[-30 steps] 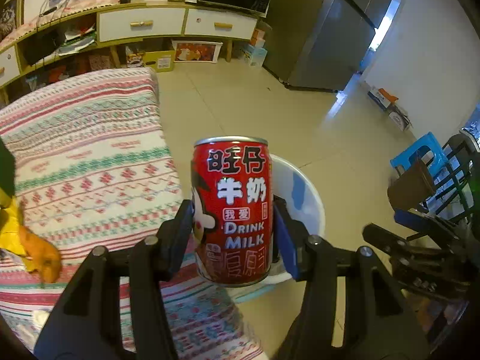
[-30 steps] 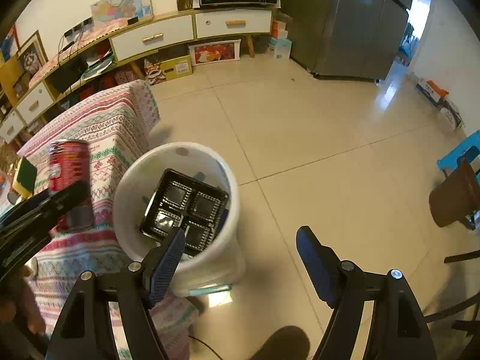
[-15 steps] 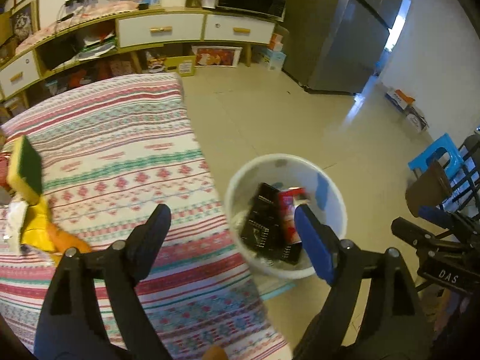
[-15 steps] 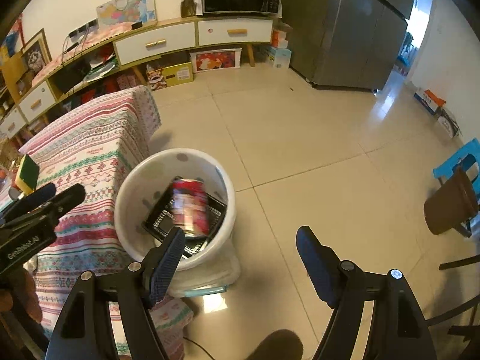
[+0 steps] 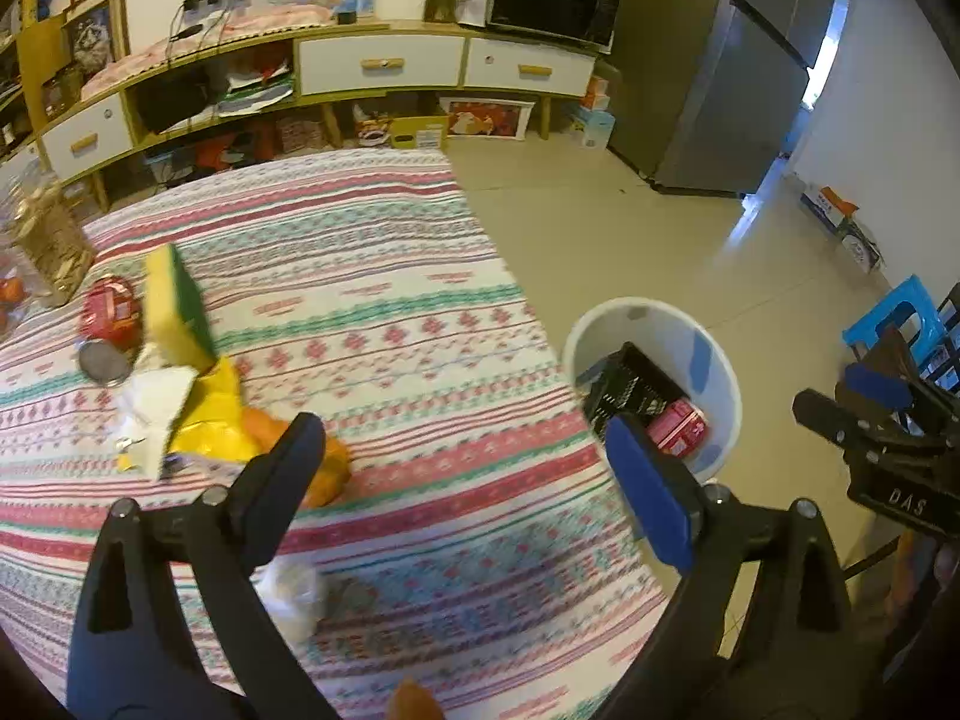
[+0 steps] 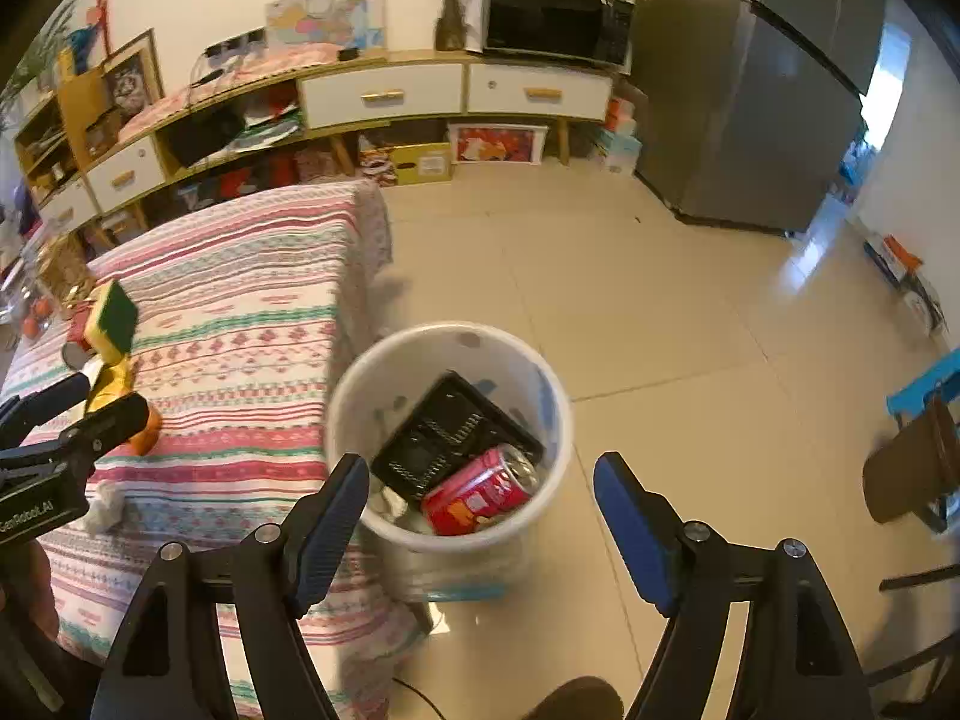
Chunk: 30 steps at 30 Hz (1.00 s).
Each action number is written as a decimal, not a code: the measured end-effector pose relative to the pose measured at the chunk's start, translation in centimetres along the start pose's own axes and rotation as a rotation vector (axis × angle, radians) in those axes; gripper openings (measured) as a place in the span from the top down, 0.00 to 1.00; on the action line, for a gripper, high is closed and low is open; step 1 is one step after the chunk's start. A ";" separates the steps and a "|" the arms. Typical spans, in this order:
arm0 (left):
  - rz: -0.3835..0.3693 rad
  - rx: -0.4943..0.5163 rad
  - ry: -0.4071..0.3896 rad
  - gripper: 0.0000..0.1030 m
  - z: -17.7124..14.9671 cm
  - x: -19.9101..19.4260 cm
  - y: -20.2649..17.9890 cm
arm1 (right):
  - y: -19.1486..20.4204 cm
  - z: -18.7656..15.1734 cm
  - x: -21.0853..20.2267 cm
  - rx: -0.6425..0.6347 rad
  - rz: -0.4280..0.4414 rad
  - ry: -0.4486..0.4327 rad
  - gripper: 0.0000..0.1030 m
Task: Collect trash
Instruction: 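Grasp the crumpled white paper with the left tool while the right tool grasps the orange object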
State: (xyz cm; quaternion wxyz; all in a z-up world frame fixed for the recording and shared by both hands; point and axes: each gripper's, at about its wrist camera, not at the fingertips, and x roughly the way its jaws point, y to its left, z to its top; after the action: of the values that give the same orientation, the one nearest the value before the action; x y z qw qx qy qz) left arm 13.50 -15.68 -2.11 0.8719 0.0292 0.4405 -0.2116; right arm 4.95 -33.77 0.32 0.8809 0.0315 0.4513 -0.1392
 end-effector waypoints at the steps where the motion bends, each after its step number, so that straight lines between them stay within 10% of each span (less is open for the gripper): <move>1: 0.003 -0.003 0.001 0.08 -0.2 -0.3 0.6 | 0.5 0.1 -0.1 -0.007 0.003 -0.004 0.22; 30: 0.178 -0.089 0.110 0.02 -3.3 -2.7 17.8 | 14.2 0.2 2.2 -0.164 0.112 0.026 0.15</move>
State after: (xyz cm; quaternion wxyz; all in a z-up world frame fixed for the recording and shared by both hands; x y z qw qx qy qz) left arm 16.61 2.24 -4.42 0.8623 0.0411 0.4922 -0.1118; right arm 10.20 -20.65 -2.30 0.8810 -0.0139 0.4701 -0.0519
